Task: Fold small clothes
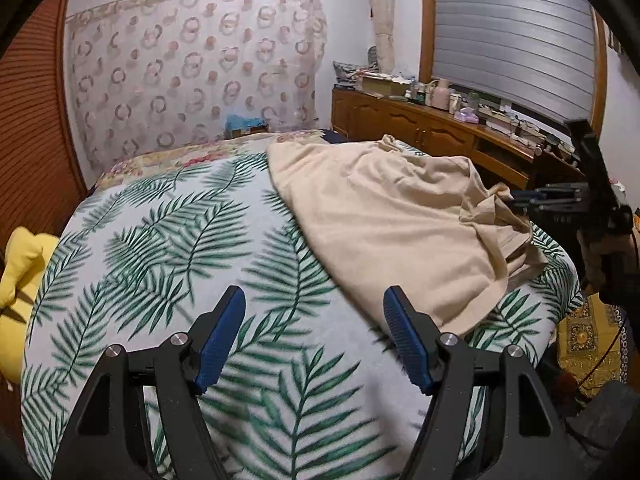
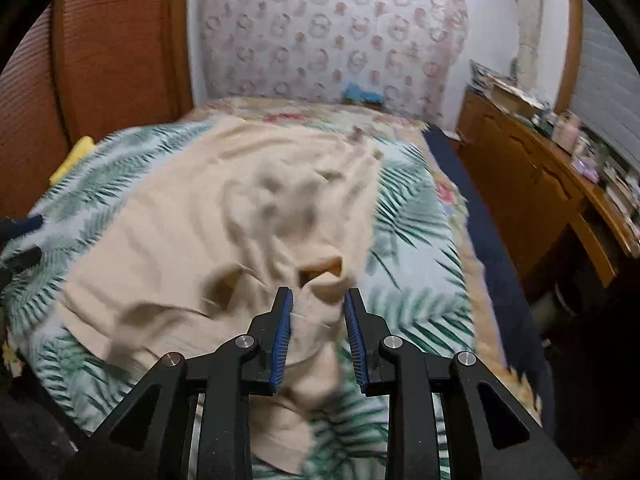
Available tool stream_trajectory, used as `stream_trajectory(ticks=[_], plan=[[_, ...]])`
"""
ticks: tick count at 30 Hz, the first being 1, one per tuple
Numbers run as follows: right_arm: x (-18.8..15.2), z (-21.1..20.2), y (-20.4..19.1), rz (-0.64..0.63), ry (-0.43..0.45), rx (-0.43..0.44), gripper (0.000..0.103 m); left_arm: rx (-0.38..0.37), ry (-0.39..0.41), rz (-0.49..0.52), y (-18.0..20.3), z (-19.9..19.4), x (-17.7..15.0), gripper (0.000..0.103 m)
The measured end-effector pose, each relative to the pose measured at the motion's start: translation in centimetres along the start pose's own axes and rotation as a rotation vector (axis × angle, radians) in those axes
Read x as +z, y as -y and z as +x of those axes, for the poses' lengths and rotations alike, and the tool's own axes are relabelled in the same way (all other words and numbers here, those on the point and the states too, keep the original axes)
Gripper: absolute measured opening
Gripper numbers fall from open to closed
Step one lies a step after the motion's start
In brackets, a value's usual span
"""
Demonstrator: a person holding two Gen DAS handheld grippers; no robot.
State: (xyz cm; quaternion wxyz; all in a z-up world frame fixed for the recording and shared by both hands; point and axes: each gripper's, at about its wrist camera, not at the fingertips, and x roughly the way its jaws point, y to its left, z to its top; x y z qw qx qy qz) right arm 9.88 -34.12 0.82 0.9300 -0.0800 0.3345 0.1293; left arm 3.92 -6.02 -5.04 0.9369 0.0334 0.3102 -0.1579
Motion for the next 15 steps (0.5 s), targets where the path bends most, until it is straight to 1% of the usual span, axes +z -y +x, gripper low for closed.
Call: stream_trajectory(ticks=[2,3,5,8,11,13,15], plan=[[-0.9,0.2,0.7,-0.009,-0.030,0.003,0.027,-0.009,-0.003,0.016,0.6,0.6,0.8,0.073],[-1.6,0.3,0.9,-0.031,-0.046,0.000,0.022,-0.013,-0.004,0.025,0.8,0.9,1.1,0.073],[-2.6,0.3,1.6,-0.042,-0.073,-0.021,0.022,-0.022,-0.010,0.037,1.3,1.6,1.8,0.073],[-3.3,-0.1,2.9,-0.005,-0.085,-0.036,0.021,-0.041,-0.027,0.042,2.1,2.7,2.5,0.073],[-3.0,-1.4,3.8,0.040,-0.044,-0.018,0.022,-0.049,-0.045,0.054,2.9,3.5,2.7,0.073],[-2.2,-2.3,3.6,0.047,-0.007,-0.008,0.022,-0.054,-0.055,0.062,3.3,3.7,2.7,0.073],[-1.2,-2.9,3.0,0.049,0.033,0.023,0.022,-0.057,-0.068,0.071,3.7,4.0,2.4,0.073]])
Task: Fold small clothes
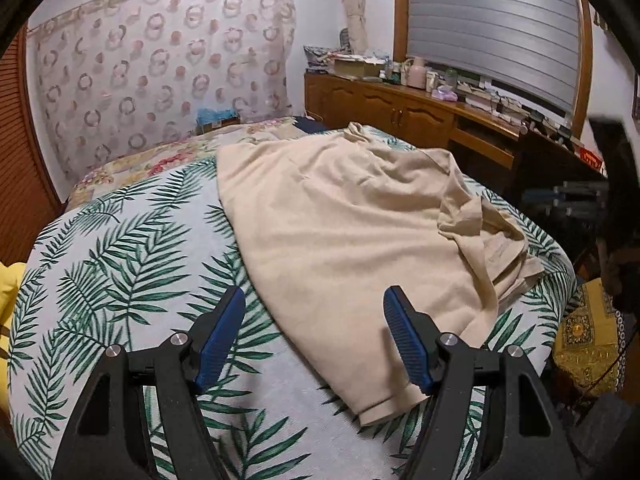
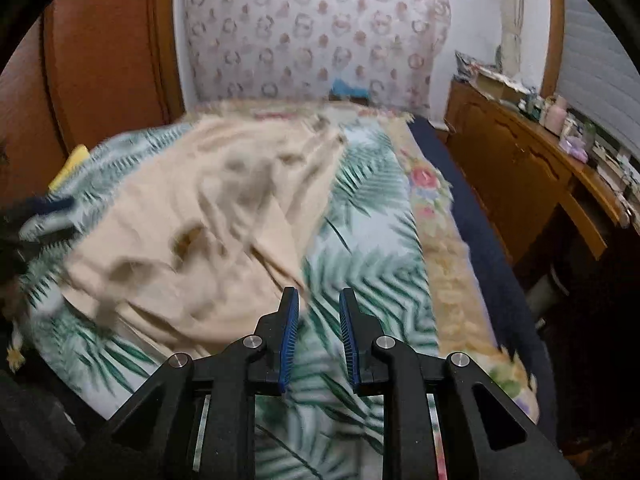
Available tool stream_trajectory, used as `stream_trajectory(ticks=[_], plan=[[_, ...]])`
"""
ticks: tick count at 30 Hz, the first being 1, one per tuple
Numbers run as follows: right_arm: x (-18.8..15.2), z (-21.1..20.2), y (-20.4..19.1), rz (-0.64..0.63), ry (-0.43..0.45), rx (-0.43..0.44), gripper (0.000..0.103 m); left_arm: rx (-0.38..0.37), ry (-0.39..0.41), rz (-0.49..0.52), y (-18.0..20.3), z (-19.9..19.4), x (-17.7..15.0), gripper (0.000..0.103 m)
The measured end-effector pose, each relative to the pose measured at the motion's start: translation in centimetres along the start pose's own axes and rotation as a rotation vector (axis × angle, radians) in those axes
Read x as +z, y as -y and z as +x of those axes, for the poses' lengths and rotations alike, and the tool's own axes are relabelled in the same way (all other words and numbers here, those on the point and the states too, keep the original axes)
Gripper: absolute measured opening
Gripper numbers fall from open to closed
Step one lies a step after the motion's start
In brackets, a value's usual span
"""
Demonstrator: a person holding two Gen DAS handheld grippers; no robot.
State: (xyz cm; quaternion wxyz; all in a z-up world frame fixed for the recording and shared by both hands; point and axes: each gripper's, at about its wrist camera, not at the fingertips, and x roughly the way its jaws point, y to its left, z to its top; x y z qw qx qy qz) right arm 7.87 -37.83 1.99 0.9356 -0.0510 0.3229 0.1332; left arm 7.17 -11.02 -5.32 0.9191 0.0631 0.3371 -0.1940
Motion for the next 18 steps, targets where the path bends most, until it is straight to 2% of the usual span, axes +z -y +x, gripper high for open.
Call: stream_trajectory(ticks=[3,6,12,13,14,18], plan=[[1.4,0.1,-2.4,-0.008,0.034,0.085,0.022,0.000,-0.030,0.003,0.2,0.6,-0.2,0.073],[2.4,1.6,-4.8,-0.048,0.025,0.143,0.022,-0.004,-0.057,0.002,0.3,1.1,-0.4,0.073],[2.6,5.2,-6.1,-0.085,-0.053,0.133,0.022,-0.007,-0.081,-0.006,0.1,1.4,-0.8,0.073],[2.3,4.8,-5.8,-0.083,-0.049,0.142,0.017,-0.008,-0.084,-0.006,0.1,1.4,-0.9,0.073],[2.1,4.6,-5.8,-0.085,-0.045,0.158,0.003,-0.009,-0.086,-0.009,0.0,1.4,-1.0,0.073],[1.1,1.8,-4.5,-0.038,0.042,0.164,0.001,-0.016,-0.093,-0.024,0.1,1.5,-1.4,0.073]])
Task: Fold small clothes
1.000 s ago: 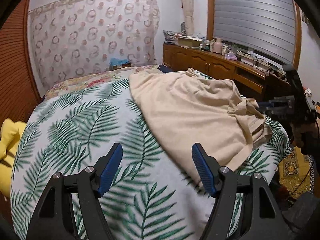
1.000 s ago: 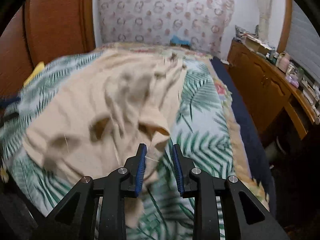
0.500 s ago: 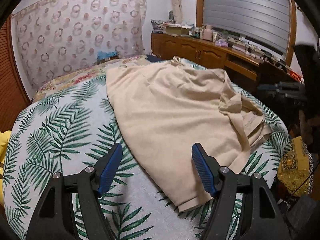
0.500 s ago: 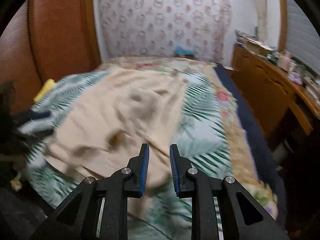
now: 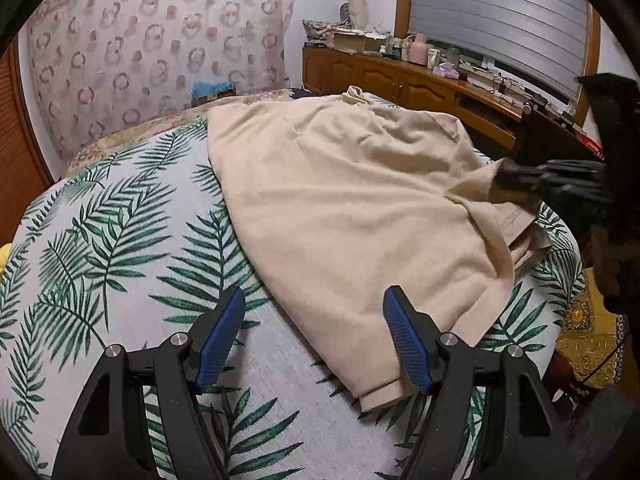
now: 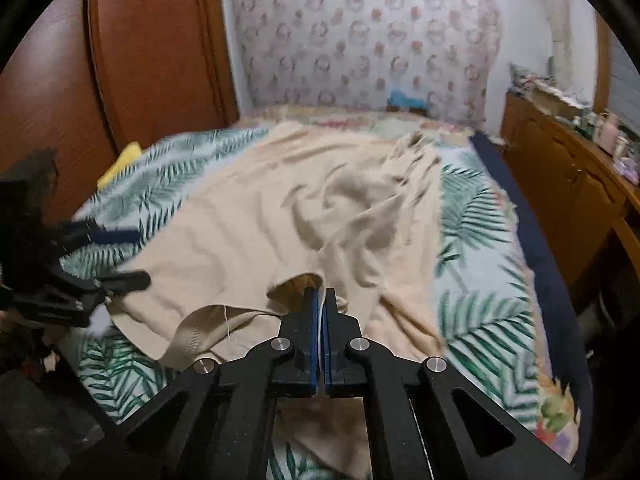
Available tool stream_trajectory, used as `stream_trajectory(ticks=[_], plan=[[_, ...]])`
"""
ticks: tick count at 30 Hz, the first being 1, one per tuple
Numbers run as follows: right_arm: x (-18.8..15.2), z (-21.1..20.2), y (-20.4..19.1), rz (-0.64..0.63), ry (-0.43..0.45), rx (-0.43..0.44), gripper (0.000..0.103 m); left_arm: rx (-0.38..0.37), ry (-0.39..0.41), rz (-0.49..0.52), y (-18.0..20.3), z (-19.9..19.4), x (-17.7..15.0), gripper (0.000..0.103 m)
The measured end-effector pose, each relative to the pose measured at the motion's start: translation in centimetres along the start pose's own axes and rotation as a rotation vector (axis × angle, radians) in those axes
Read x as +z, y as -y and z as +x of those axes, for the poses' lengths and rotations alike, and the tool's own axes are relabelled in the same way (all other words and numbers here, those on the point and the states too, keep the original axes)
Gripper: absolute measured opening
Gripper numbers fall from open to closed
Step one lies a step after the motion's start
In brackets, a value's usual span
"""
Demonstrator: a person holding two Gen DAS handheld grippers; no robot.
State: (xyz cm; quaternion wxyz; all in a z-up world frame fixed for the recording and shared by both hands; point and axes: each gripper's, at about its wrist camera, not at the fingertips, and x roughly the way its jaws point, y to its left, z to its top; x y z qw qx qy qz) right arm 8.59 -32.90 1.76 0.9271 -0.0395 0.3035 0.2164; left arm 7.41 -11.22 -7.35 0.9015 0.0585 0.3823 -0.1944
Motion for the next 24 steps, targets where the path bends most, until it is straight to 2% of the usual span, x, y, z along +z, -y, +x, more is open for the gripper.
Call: stream_trajectory(ticks=[2,5,9,12,16,18,19,21,23,24], plan=[[-0.8,-2.0,0.5,0.028,0.046,-0.025,0.001,-0.001,0.005,-0.007,0.0,-0.2,-0.1,0.073],[-2.0,-4.3,1.3,0.059,0.069,-0.078,0.001,-0.006,0.006,-0.011,0.1,-0.5,-0.3,0.073],[-3.9,-6.2,1.0,0.062,0.044,-0.147,0.001,-0.011,0.003,-0.012,0.2,-0.8,-0.5,0.073],[-4.2,-6.2,0.6,0.063,-0.006,-0.167,0.001,-0.012,-0.003,-0.015,0.2,-0.7,-0.5,0.073],[-3.2,-6.3,0.6,0.068,0.008,-0.147,0.003,-0.013,-0.011,-0.012,0.2,-0.8,-0.6,0.073],[-2.5,-6.7,0.3,0.059,0.019,-0.160,0.016,-0.013,-0.018,-0.010,0.2,-0.9,-0.7,0.073],[-2.4,-6.8,0.2,0.051,0.022,-0.161,0.019,-0.016,-0.022,-0.009,0.2,-0.9,-0.7,0.073],[-2.0,-6.8,-0.1,0.028,0.031,-0.165,0.035,-0.029,-0.027,-0.009,0.2,-1.1,-0.9,0.072],[-1.7,-6.5,-0.5,0.014,0.042,-0.165,0.046,-0.035,-0.032,-0.011,0.3,-1.2,-1.1,0.070],[-1.8,-6.2,-0.5,0.012,0.050,-0.157,0.048,-0.036,-0.032,-0.013,0.3,-1.2,-1.2,0.069]])
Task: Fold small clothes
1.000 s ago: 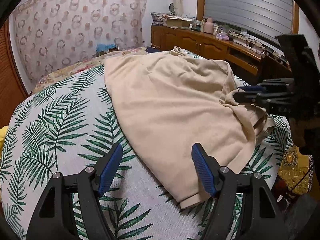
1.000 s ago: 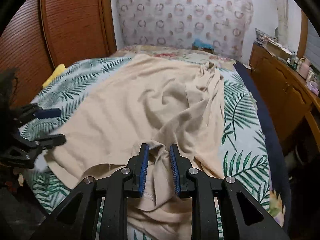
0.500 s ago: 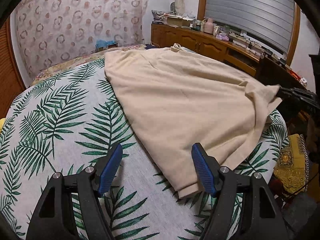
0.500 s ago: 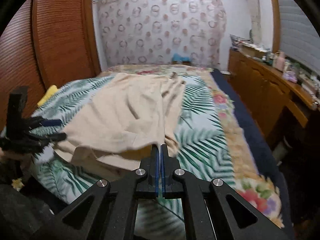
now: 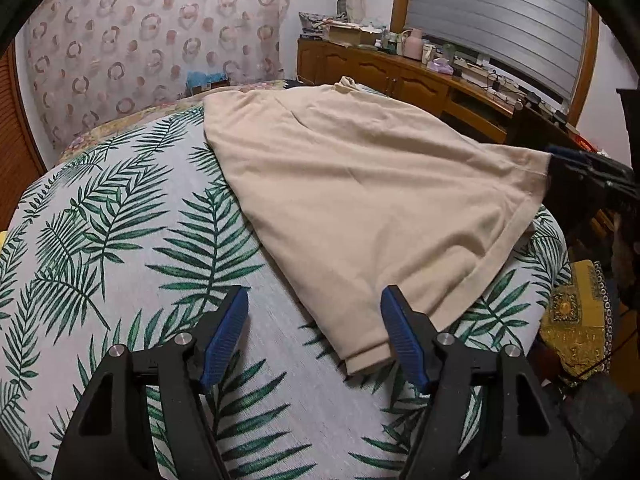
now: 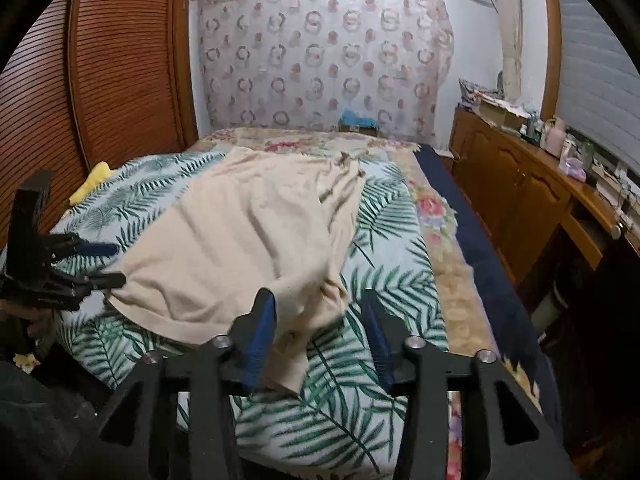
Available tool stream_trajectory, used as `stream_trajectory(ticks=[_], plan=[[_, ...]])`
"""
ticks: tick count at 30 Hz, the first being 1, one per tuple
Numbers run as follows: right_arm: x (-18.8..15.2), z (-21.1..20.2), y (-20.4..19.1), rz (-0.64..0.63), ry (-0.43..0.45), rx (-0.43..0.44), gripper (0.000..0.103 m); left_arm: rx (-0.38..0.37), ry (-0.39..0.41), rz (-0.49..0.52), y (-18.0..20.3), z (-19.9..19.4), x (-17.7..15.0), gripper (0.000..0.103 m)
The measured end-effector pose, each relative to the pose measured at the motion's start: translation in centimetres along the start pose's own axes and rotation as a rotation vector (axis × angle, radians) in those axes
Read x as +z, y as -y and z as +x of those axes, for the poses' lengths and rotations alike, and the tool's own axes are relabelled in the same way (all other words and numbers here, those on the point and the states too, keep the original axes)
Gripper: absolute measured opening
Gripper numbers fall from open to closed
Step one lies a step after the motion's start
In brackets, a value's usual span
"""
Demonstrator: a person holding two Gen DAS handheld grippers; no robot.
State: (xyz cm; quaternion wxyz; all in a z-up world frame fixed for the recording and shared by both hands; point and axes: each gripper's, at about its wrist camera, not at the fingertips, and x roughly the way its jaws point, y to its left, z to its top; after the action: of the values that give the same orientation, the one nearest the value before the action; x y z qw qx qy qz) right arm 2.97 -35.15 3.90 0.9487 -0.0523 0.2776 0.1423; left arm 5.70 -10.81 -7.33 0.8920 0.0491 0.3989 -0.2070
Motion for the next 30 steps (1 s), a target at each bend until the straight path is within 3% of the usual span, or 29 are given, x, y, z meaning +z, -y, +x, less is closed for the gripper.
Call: stream_trajectory(ticks=[8,16,20,23,30], plan=[[-0.5,0.2,-0.6,0.001,0.031,0.002,0.066,-0.005,-0.007,-0.006,0.0,0.1,-0.2,0.069],[-1.1,4.7,0.5,0.042,-0.070,0.001,0.066,-0.064,-0.020,-0.006,0.3,-0.4,-1.0,0.043],[-2.1,7.0,1.3,0.077,-0.153,0.045,0.066,-0.087,-0.026,-0.012,0.2,-0.6,-1.1,0.041],[-2.4,8.0,1.5,0.101,-0.198,0.090,0.067,-0.117,-0.031,-0.023,0.0,-0.5,-1.1,0.026],[-1.9,8.1,0.3,0.034,-0.201,0.126,0.064,-0.138,-0.030,-0.028,0.0,-0.5,-0.5,0.008]])
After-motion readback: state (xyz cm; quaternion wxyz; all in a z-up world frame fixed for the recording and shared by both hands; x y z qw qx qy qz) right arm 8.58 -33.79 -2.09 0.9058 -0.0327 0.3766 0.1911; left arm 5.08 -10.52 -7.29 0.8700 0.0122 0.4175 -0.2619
